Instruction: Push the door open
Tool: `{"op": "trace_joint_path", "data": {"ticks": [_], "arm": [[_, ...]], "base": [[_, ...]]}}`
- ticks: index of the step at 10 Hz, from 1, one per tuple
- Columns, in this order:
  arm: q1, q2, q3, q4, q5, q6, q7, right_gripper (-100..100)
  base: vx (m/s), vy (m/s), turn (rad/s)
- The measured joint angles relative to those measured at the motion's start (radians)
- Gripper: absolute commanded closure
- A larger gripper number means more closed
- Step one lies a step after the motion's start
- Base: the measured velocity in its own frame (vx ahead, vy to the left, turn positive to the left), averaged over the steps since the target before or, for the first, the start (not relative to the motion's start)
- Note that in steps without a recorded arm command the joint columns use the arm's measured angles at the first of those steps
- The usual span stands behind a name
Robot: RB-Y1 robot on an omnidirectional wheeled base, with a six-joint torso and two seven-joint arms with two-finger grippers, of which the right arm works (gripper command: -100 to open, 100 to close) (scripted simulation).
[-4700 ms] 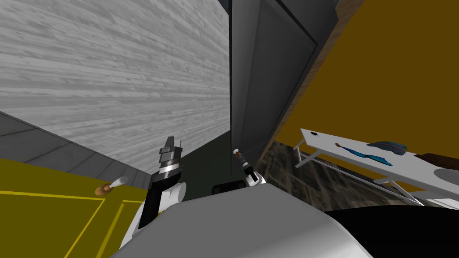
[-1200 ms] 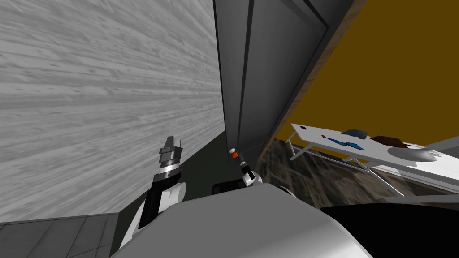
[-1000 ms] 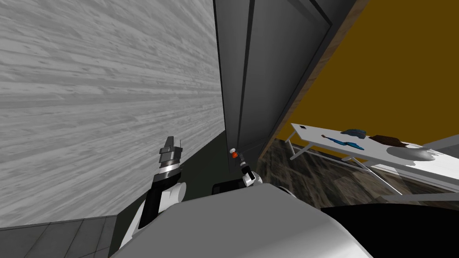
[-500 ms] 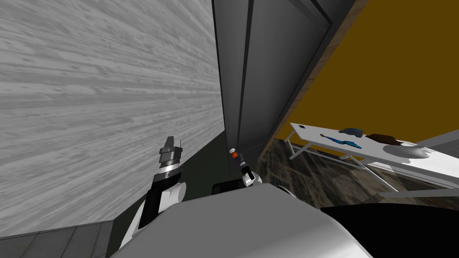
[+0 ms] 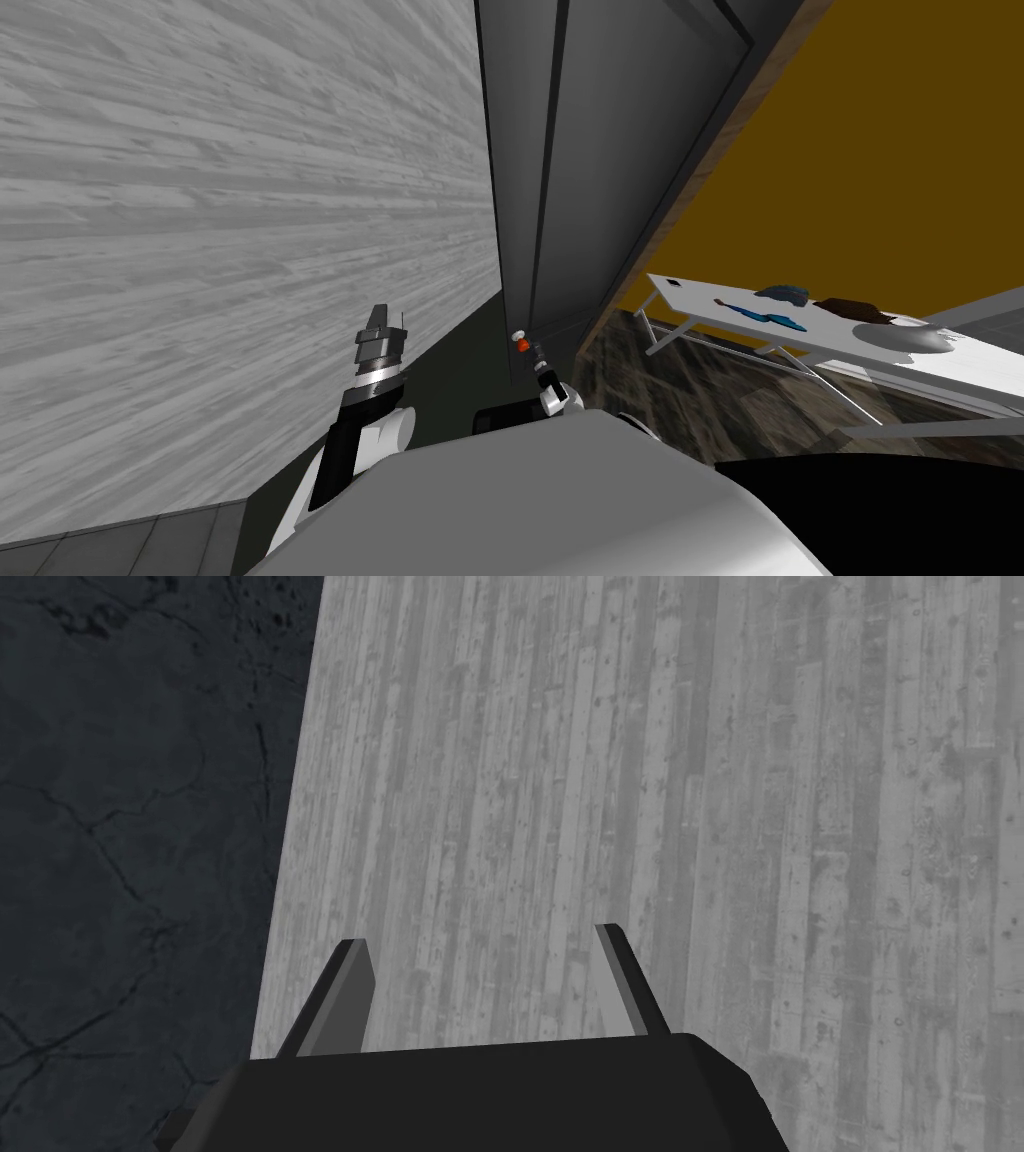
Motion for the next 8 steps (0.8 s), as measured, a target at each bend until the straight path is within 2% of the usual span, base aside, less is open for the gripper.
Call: {"op": "trace_joint_path", "data": {"ticks": [1, 3, 6, 8], "arm": [[0.002, 0.0, 0.005, 0.002, -0.009, -0.008, -0.015, -100], [0.021, 0.002, 0.025, -0.029, -0.032, 0.001, -0.058, -100], [0.043, 0.02, 0.062, -0.042, -0.077, -0.011, -0.139, -100], [0.062, 0.023, 0.079, -0.068, -0.096, -0.009, -0.18, -100]], "base": [[-0.049, -0.053, 0.02], [-0.073, -0.054, 0.021], [-0.063, -0.066, 0.016], [-0.042, -0.054, 0.016]]}}
